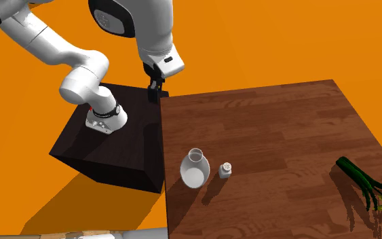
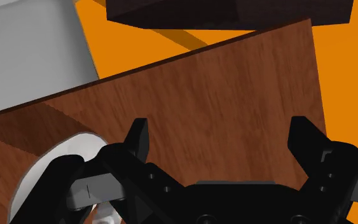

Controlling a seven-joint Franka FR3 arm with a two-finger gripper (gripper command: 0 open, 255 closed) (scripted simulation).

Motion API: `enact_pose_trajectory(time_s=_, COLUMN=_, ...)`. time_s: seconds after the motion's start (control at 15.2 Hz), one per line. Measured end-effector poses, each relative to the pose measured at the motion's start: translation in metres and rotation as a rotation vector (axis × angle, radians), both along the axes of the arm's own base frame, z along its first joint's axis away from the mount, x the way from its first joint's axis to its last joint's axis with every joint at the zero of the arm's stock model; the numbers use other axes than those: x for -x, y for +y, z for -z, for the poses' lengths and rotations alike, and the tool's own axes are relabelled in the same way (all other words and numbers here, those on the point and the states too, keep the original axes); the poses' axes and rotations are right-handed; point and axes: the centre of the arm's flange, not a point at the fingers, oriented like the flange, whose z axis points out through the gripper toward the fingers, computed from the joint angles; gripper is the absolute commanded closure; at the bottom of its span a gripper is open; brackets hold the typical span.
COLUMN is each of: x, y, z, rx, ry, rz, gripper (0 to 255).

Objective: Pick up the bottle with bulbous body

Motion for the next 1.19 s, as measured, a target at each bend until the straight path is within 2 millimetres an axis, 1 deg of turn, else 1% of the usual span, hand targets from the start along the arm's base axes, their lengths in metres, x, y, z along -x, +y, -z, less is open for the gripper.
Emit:
enact_pose_trajectory(time_s=0.13, x=-0.020, y=-0.018, z=0.000, rx=0.004, ry=-0.006, rz=-0.001, gripper=0)
enact_pose_trajectory(time_s=0.2, x=-0.029, y=-0.028, z=0.004, rx=0.007, ry=-0.009, rz=-0.002, gripper=0)
enact_pose_trajectory(time_s=0.33, x=-0.041, y=-0.051, z=0.007, rx=0.011, ry=-0.014, rz=-0.003, gripper=0)
enact_pose_trajectory(time_s=0.53, x=-0.065, y=-0.076, z=0.011, rx=0.017, ry=-0.023, rz=-0.006, gripper=0)
enact_pose_trajectory(time_s=0.59, x=-0.076, y=-0.086, z=0.012, rx=0.019, ry=-0.027, rz=-0.006, gripper=0)
enact_pose_trajectory(time_s=0.73, x=-0.090, y=-0.105, z=0.016, rx=0.024, ry=-0.032, rz=-0.007, gripper=0)
enact_pose_trajectory(time_s=0.86, x=-0.105, y=-0.130, z=0.019, rx=0.028, ry=-0.037, rz=-0.008, gripper=0)
enact_pose_trajectory(time_s=0.92, x=-0.113, y=-0.136, z=0.018, rx=0.030, ry=-0.040, rz=-0.009, gripper=0)
enact_pose_trajectory(time_s=1.06, x=-0.128, y=-0.156, z=0.022, rx=0.035, ry=-0.046, rz=-0.011, gripper=0)
enact_pose_trajectory(time_s=1.19, x=-0.145, y=-0.174, z=0.021, rx=0.039, ry=-0.051, rz=-0.012, gripper=0)
